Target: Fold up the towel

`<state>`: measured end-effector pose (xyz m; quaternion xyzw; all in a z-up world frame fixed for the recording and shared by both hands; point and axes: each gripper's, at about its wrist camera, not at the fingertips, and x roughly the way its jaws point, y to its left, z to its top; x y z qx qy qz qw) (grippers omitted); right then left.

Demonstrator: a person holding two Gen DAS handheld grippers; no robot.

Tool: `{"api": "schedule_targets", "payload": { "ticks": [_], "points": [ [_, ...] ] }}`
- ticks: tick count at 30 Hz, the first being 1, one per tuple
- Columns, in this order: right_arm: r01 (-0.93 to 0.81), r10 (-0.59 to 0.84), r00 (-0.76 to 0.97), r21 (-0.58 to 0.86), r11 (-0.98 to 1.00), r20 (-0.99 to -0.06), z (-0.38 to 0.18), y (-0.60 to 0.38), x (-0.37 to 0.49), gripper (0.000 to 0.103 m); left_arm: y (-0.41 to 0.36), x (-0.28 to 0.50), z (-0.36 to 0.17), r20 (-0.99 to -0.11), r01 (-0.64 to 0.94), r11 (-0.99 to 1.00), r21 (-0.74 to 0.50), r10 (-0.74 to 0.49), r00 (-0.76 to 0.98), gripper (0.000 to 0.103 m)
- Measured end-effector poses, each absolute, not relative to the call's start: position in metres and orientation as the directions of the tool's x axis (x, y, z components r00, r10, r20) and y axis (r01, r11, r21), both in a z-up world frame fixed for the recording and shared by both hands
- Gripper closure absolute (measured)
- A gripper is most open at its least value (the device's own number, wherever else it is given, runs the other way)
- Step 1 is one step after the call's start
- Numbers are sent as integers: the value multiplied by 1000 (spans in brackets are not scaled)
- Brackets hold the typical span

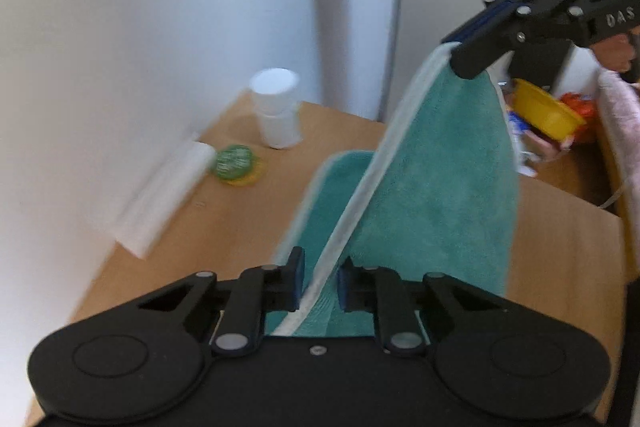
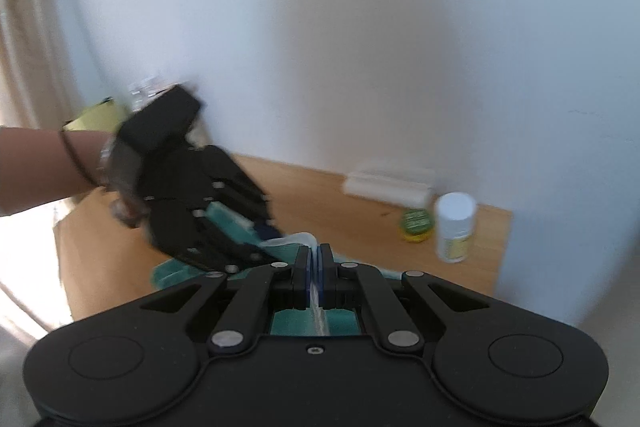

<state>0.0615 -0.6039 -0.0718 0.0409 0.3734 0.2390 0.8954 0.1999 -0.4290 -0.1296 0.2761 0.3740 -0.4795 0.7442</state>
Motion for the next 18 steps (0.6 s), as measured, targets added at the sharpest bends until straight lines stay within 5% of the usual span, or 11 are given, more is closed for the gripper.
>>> {"api": "schedule_targets", "payload": {
  "ticks": [7, 11, 18],
  "points": [
    [-326, 324, 614, 144, 935, -720, -86, -606, 79, 100, -446, 205, -130, -826, 891, 445, 92, -465, 318, 88],
    [-285, 260, 596, 102, 953, -760, -99, -609, 89, 100, -448, 210, -137, -849, 888, 454, 71, -440, 293, 67],
    [-258, 185, 547, 46, 965, -817, -128, -612, 103, 100, -437, 222, -147, -878, 878, 474, 71, -388, 280, 63]
  ]
}}
